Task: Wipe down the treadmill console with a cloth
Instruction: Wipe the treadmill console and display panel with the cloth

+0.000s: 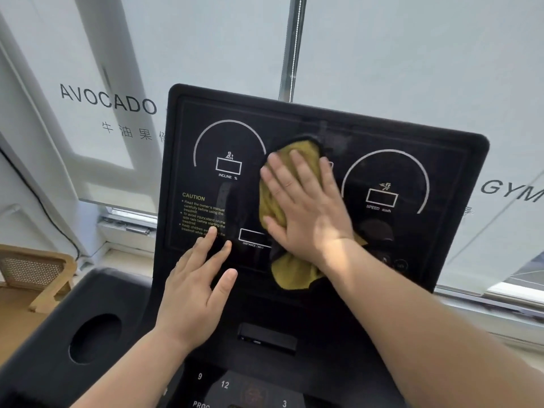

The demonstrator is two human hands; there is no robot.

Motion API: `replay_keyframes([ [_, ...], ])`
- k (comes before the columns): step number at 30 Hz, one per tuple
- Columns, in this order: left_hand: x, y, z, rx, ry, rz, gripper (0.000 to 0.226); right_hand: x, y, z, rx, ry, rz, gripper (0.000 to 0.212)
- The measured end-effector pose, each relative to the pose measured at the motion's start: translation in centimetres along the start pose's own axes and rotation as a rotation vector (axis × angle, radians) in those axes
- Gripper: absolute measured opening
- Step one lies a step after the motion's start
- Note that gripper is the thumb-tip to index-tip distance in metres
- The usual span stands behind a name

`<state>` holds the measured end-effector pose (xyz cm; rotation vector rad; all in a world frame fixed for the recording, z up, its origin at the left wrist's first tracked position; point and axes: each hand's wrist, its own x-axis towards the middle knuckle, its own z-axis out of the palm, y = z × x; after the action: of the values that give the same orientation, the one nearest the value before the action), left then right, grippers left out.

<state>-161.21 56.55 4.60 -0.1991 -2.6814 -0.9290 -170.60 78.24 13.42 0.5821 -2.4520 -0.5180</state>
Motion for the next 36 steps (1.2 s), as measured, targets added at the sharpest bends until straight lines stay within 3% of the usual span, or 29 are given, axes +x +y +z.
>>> replay_keyframes([
  [5, 0.4, 0.6, 0.2, 0.157, 0.057, 0.004, 0.065, -7.5, -2.3, 3.0, 0.021, -0.067, -0.181, 0.08],
  [11, 1.1, 4.6, 1.1, 0.26, 0.156, 0.11, 0.062, -16.0, 2.0, 4.4, -0.005, -0.093, -0.118, 0.078],
  [15, 0.7, 7.2, 3.1, 0.313, 0.051, 0.252, 0.068, -16.4, 7.5, 3.0, -0.025, -0.095, 0.055, 0.084],
  [20, 0.7, 8.4, 4.7, 0.338, -0.024, 0.259, 0.073, -7.7, 13.5, -0.8, 0.075, 0.013, 0.449, 0.093],
  [24, 1.2, 8.2, 4.9, 0.359, -0.032, 0.246, 0.074, -3.5, 12.6, -1.7, 0.112, 0.035, 0.496, 0.095],
  [29, 1.3, 7.5, 4.7, 0.372, -0.037, 0.287, 0.076, -5.9, 7.9, 0.2, 0.031, 0.011, 0.17, 0.09],
  [36, 1.4, 7.7, 4.9, 0.35, -0.008, 0.29, 0.073, -18.2, 5.6, 5.4, -0.11, -0.03, -0.287, 0.082],
])
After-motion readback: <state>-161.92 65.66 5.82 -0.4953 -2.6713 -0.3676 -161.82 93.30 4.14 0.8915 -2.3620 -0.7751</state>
